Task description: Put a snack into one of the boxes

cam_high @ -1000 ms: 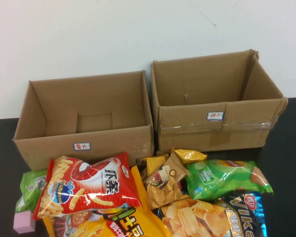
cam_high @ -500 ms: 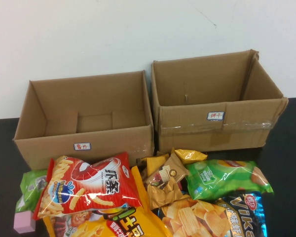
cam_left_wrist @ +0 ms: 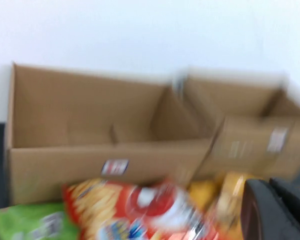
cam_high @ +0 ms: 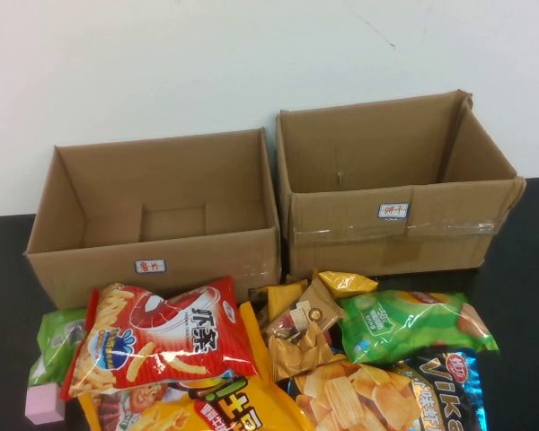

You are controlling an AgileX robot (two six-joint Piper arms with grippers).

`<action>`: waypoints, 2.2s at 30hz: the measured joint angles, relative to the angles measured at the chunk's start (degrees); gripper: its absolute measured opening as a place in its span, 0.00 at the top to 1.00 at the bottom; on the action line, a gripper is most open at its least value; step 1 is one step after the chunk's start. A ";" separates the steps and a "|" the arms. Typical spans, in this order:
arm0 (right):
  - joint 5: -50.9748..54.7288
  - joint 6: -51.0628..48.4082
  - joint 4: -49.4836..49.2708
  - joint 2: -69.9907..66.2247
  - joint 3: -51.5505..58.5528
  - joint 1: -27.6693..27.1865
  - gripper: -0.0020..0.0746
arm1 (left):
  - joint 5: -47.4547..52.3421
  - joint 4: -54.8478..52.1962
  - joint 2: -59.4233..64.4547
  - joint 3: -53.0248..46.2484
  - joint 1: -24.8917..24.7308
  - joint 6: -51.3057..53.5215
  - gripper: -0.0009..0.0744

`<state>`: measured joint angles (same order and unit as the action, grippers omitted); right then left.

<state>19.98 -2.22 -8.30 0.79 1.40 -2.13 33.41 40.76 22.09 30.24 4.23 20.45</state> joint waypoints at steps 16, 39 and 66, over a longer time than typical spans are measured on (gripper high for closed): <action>-2.37 -0.75 -0.10 0.00 0.22 0.00 0.98 | 14.41 -45.81 43.74 23.56 -29.93 3.16 0.33; -2.84 -0.78 -2.22 0.00 0.22 0.00 0.98 | 15.01 -37.06 81.09 42.64 -27.25 3.62 0.07; -2.87 -0.78 -3.14 0.00 0.22 0.00 0.98 | 11.33 -35.20 87.99 43.59 -25.09 19.02 0.75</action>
<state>17.11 -3.01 -11.43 0.79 1.62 -2.13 44.74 5.56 110.08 73.83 -20.87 39.46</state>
